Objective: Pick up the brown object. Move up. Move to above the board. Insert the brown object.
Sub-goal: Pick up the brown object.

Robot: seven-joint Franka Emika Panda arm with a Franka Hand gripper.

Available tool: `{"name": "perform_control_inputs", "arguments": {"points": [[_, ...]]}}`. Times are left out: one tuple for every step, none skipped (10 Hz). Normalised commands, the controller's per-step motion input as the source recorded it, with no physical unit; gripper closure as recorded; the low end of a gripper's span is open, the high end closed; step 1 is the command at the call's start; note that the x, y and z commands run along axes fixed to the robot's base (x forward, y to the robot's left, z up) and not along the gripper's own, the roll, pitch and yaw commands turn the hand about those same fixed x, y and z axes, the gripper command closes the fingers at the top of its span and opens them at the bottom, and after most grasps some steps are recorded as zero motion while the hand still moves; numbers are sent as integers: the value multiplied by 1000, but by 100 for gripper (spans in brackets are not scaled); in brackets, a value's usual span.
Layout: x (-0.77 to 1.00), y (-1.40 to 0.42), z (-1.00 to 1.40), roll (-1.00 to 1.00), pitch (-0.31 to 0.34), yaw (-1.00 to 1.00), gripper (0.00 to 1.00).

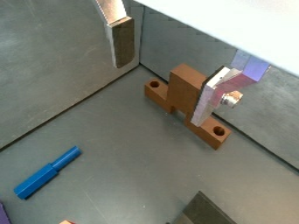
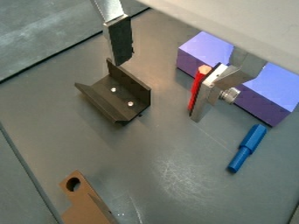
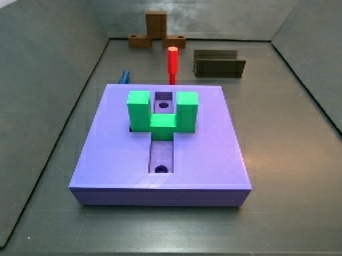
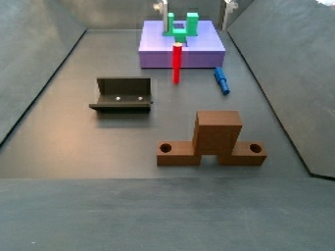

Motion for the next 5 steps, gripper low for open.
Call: {"name": "perform_control_inputs", "arguments": {"points": [[0,0,0,-10,0,0,0],[0,423,-111,0,3,-83,0],[-14,814,-226,0,0,-180,0],[-31,837,-246,0,0,-160,0],[-57,823,-271,0,0,-166,0]]}}
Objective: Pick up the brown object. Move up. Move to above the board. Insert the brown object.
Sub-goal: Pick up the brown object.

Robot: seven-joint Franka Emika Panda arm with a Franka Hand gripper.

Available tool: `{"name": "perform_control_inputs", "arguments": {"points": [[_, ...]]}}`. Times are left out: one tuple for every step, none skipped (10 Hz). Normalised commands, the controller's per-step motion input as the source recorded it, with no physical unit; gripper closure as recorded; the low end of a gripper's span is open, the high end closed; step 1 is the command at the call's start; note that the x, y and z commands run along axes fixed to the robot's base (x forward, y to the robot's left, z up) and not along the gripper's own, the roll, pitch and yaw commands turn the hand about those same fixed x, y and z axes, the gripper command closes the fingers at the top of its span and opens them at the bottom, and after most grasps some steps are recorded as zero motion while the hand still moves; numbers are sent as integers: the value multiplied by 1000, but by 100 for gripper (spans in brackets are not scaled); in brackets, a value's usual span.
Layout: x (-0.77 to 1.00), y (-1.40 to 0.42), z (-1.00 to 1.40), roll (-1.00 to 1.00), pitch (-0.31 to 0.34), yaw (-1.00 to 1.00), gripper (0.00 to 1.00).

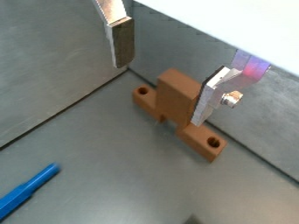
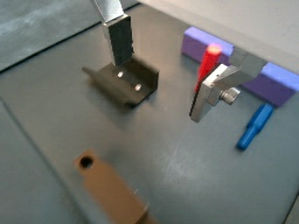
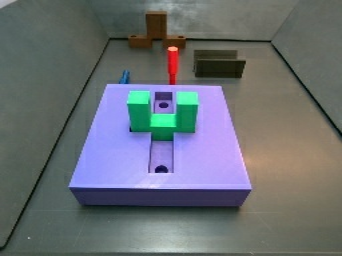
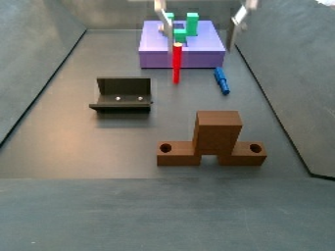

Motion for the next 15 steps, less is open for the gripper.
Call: {"name": "perform_control_inputs", "arguments": {"points": [[-100,751,-366,51,0,-226,0],[-163,686,-426,90,0,-277,0],[-149,666,-440,87,0,-300,0],[-177,660,-446,80,-7,-300,0],[-266,497,-360,59,-9,-263,0],[-257,11,-240,90,-40,-57,0],[-126,69,-197,7,-21,-34,0],[-66,57,-134,0,-17,0,0],[0,86,-134,0,-7,0,0],[0,126,-151,0,0,0,0],[54,114,-194,0,0,0,0],[126,66,-209,0,0,0,0],[66,57,-211,0,0,0,0],[54,74,-226,0,0,0,0],[51,49,-209,0,0,0,0]]}}
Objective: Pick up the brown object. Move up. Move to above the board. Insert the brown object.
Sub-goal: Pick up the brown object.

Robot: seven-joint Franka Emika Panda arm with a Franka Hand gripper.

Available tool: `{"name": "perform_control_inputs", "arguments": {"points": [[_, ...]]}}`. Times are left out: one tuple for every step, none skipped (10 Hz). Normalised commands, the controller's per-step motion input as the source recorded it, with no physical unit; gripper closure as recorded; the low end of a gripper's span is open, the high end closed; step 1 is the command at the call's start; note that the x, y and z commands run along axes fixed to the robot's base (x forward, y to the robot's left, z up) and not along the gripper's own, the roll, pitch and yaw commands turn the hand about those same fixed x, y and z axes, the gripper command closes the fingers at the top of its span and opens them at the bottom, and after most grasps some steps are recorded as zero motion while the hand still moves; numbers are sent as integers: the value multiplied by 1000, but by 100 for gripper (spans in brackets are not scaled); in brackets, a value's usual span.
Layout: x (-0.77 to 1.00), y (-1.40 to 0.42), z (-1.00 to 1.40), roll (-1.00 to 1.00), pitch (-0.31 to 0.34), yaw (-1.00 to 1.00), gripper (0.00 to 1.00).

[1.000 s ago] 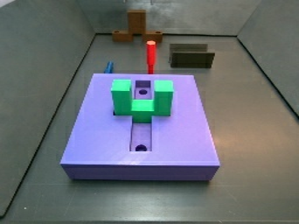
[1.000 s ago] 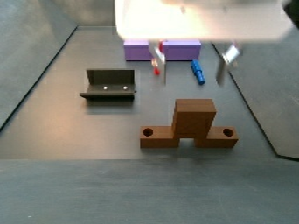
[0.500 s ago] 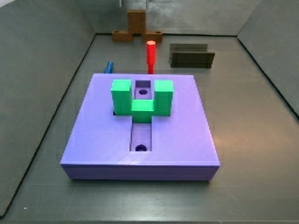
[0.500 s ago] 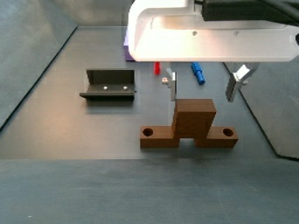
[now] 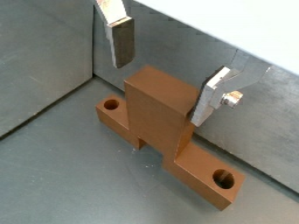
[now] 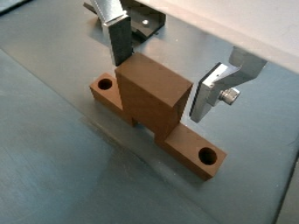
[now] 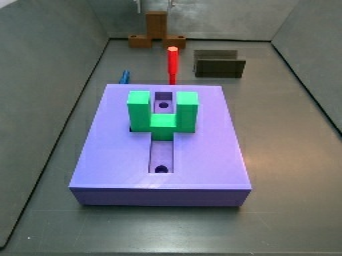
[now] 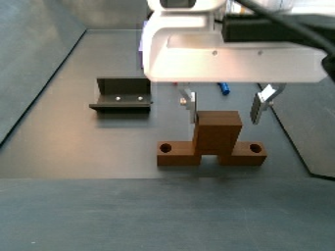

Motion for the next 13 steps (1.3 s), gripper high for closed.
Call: {"name": "perform_control_inputs", "arguments": {"points": [[171,0,-269,-7,0,123,0],[191,63,-277,0,0,169,0],[169,89,-246,0,0,157,0],[211,0,-266,0,0,160,0],[214,-17,-246,0,0,200,0],[57,-129,-123,0,3,94,0],[-51,-20,-17,0,0,3,0],[0,0,-26,0,0,0,0],[0,51,-26,4,0,0,0],[0,-57,-26,0,0,20,0],[0,-37,-57,0,0,11,0],[0,0,-49,-3,0,0,0],[0,6,-66,0,0,0,0]]}}
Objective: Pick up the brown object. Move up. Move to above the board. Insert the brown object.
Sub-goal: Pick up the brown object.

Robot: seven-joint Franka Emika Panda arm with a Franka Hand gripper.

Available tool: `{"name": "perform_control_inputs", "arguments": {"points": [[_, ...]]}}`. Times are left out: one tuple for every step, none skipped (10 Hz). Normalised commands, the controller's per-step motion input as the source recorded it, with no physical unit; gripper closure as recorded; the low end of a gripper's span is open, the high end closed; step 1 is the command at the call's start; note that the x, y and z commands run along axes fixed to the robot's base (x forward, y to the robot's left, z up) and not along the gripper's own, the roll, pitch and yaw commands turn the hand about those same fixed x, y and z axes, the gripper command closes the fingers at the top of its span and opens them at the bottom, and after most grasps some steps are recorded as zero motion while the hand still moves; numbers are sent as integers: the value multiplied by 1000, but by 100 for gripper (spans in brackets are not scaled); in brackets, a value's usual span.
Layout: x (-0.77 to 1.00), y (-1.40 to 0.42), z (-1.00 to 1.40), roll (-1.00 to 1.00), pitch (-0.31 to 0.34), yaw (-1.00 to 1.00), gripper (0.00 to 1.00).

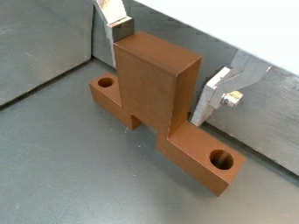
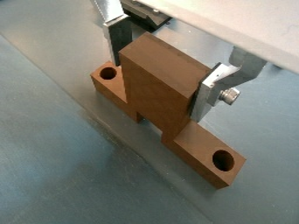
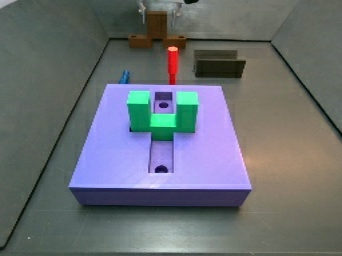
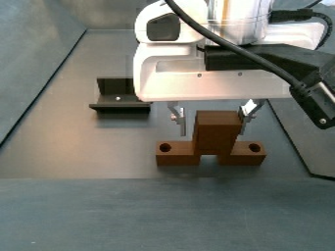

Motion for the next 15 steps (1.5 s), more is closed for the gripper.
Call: {"name": "perform_control_inputs", "arguments": {"points": [[0,17,-83,0,0,0,0],[0,0,-57,0,0,0,0],[0,0,0,0,0,0,0],[0,0,0,0,0,0,100],[0,0,0,0,0,0,100],[0,0,0,0,0,0,100],[0,0,0,0,0,0,100],[0,0,0,0,0,0,100],[0,0,0,0,0,0,100],[0,0,0,0,0,0,100],[0,0,0,0,0,0,100],[0,0,0,0,0,0,100],[0,0,0,0,0,0,100],[0,0,0,0,0,0,100],[0,0,0,0,0,0,100]]}}
